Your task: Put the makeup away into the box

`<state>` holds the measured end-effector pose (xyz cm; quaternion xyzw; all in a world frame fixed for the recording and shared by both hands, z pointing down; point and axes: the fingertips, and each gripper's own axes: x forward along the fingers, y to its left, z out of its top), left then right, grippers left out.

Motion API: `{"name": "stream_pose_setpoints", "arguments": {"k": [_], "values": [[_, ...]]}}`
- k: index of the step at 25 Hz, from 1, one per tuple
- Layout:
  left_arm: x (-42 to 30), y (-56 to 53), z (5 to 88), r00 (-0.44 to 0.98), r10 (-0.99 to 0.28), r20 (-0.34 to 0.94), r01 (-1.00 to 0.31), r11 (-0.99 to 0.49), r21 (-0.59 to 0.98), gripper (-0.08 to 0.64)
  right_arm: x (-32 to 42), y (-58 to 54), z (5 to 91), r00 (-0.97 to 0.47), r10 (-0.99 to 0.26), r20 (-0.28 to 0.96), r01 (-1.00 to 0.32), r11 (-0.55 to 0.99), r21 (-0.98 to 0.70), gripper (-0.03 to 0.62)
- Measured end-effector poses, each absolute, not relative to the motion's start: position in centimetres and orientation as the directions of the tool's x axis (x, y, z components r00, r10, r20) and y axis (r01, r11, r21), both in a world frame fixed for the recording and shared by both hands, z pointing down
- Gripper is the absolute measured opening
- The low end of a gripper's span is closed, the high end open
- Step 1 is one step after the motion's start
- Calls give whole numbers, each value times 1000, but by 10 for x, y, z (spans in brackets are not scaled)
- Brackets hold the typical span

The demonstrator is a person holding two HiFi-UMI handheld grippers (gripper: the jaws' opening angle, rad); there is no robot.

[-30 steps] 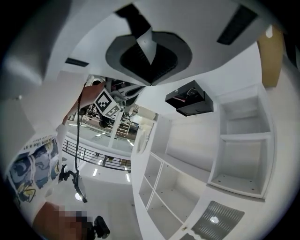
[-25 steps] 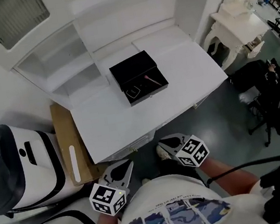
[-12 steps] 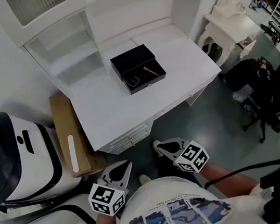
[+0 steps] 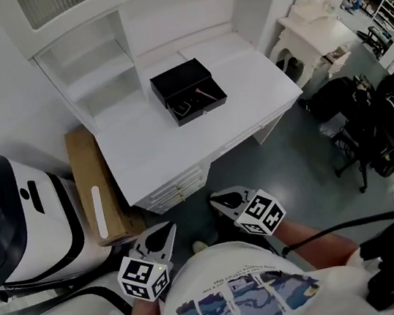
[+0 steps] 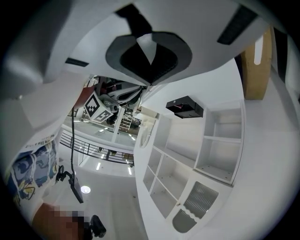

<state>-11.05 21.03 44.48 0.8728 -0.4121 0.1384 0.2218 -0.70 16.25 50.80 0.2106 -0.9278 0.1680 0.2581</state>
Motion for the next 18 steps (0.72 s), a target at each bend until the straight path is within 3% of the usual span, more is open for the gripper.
{"name": "stream_pose_setpoints", "arguments": {"k": [18], "values": [[-120, 230, 449, 594, -682, 427, -804, -528, 273, 14, -28, 183, 501, -803, -252, 541, -397, 902, -170, 25]]}}
